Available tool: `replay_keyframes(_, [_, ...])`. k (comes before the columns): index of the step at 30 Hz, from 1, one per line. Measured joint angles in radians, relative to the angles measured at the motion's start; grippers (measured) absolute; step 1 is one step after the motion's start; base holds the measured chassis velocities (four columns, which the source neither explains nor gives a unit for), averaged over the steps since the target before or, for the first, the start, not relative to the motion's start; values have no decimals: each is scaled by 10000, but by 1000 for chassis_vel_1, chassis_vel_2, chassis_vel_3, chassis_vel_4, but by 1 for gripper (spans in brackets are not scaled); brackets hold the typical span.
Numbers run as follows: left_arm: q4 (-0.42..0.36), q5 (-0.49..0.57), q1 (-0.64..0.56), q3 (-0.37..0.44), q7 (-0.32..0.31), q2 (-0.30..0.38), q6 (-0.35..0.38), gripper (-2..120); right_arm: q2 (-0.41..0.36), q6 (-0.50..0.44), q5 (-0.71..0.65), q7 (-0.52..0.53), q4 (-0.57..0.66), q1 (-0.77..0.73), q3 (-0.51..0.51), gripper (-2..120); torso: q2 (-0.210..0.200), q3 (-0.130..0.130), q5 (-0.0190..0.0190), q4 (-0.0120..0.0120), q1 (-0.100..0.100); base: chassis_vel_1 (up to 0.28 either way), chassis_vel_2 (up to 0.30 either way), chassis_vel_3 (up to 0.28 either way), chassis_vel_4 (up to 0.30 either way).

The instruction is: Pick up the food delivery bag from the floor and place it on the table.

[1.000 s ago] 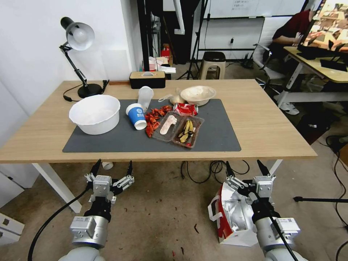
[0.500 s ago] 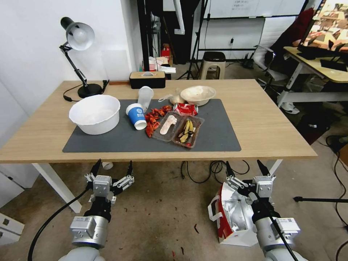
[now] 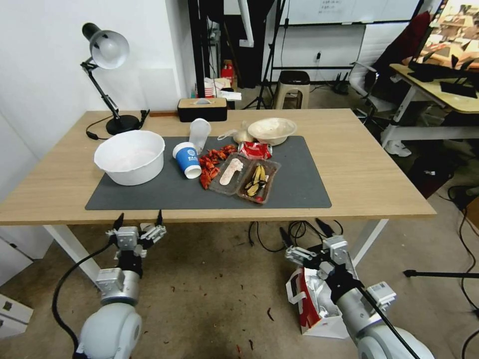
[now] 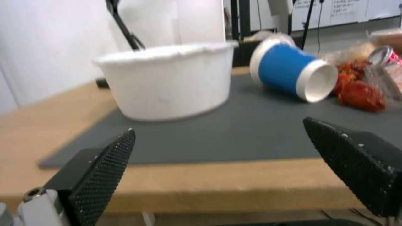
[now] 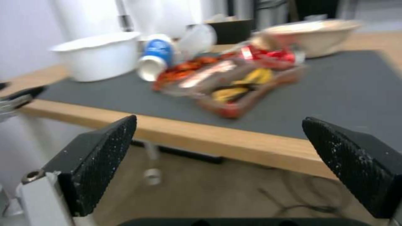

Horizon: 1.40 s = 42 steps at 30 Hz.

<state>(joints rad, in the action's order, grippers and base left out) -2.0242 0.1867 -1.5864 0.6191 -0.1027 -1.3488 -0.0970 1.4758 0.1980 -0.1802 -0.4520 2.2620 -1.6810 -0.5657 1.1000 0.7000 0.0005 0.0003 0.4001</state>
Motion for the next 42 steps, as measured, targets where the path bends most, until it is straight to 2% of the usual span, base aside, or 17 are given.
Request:
replay_keyframes(6, [-233, -46, -126, 238, 159, 124, -96, 100, -18, 161, -145, -368, -34, 93, -12, 100, 0, 0, -5, -3, 1, 0, 0, 0, 0])
replay_keyframes(8, [-246, -43, -169, 261, 306, 117, -250, 100, -120, 35, -595, -424, 122, 98, -284, 100, 0, 1, 6, -3, 0, 0, 0, 0, 0])
replay_keyframes(9, [-273, -36, -208, 241, 343, 91, -276, 100, -222, -125, -897, -430, 309, 128, -665, 100, 0, -1, -23, -1, -1, 0, 0, 0, 0])
replay_keyframes(10, [-273, -36, -208, 241, 343, 91, -276, 100, -222, -125, -897, -430, 309, 128, -665, 100, 0, -1, -23, -1, -1, 0, 0, 0, 0])
replay_keyframes(12, [-305, -32, -266, 198, 440, 39, -340, 100, -257, -215, -1067, -441, 376, 114, -912, 100, 0, 0, 2, -4, -1, 0, 0, 0, 0])
replay_keyframes(14, [-308, -31, -311, 165, 517, 0, -397, 100, -268, -301, -1083, -441, 408, 105, -1044, 100, 0, -1, -9, -3, -1, 0, 0, 0, 0])
replay_keyframes(34, [-367, 195, -490, 10, 649, 20, -569, 100, -204, -469, -1071, -373, 412, 58, -1536, 100, -3, -2, -5, -2, -3, 0, 0, 0, 0])
replay_keyframes(42, [-387, 346, -498, -90, 697, 26, -572, 100, -156, -492, -1102, -357, 507, -10, -1598, 100, -323, -179, -6, -3, -145, 0, 0, 0, 0])
